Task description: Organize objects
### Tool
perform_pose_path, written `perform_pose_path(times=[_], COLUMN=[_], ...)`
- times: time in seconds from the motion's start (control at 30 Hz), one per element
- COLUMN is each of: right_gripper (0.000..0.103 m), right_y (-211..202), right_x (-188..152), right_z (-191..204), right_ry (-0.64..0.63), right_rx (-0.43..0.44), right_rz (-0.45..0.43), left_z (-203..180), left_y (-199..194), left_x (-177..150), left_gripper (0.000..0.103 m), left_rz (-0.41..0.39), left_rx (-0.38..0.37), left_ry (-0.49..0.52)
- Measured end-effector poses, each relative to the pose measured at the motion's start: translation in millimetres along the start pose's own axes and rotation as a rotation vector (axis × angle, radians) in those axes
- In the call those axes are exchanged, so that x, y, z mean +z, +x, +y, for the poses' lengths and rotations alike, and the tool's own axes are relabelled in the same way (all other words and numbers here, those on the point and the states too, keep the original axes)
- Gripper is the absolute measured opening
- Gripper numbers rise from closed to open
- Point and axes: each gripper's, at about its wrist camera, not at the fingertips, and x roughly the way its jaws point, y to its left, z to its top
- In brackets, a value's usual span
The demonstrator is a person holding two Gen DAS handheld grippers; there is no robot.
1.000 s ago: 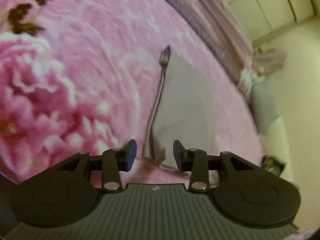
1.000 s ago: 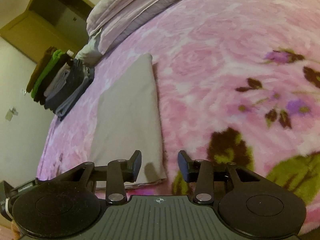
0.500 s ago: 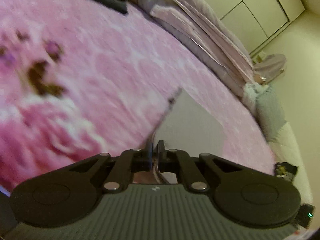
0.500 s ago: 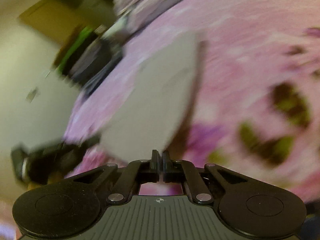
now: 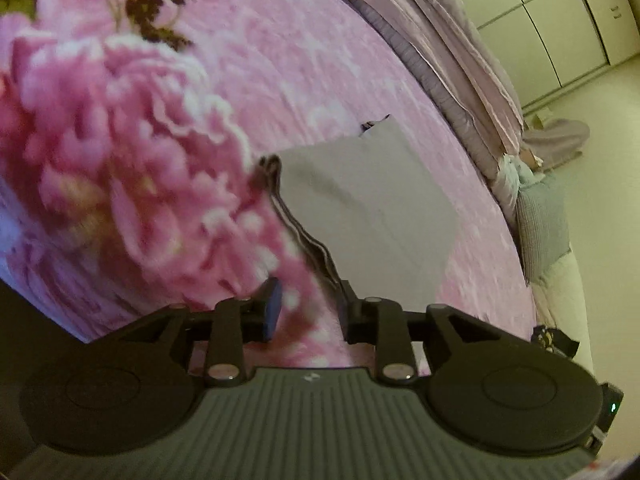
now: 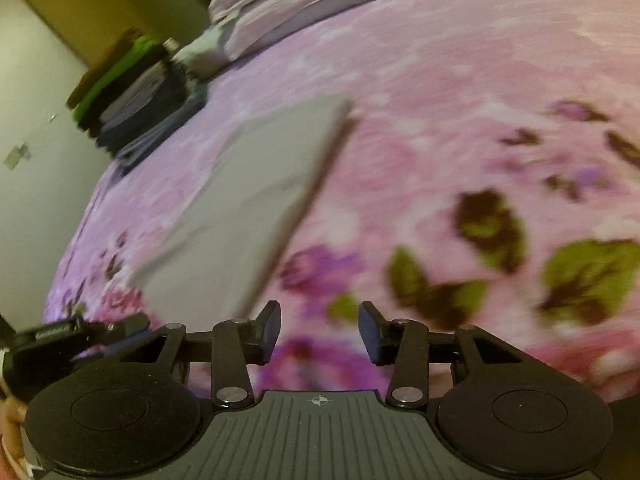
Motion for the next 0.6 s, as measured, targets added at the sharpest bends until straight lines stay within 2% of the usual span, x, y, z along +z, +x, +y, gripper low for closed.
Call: perform_pose_path(times=[0.07, 0.23, 0.33, 0.4, 0.47, 0.53, 0.6], right_gripper=[0.040, 0.044, 0.045, 0.045, 0.044, 0.044, 0.044], right_y=[-7, -7, 10, 22, 32, 38, 38], right_x=[3, 20, 33, 42, 49, 55, 59], right_z=[-6, -11, -18, -17, -11, -3, 3], right_ry=[-0.035, -0.220, -0.340, -0.421, -0.480, -0.511, -0.491], right_rx=[-0.013, 0.009, 0.056, 0.086, 0.099, 0.078, 0.040], right_rz=[-0.008, 0.023, 0.109, 0.160, 0.206, 0.248, 0.287], left_z=[-8, -27, -43, -56, -70, -82, -91], left_y=[-1, 3, 6, 9, 10, 8, 5], left_x=[-1, -10, -17, -17, -13, -8, 0], left_gripper=[0.024, 0.025, 0.025, 0.025, 0.025, 0.025, 0.025], left_rz=[-0.003, 0.001, 0.025, 0.076, 0.119, 0.145, 0.165], left_rx=[0.010, 0.101, 0.196, 0.273, 0.316, 0.354, 0.382], left_ry=[0.032, 0.100, 0.135, 0.133, 0.156, 0.146, 0.093])
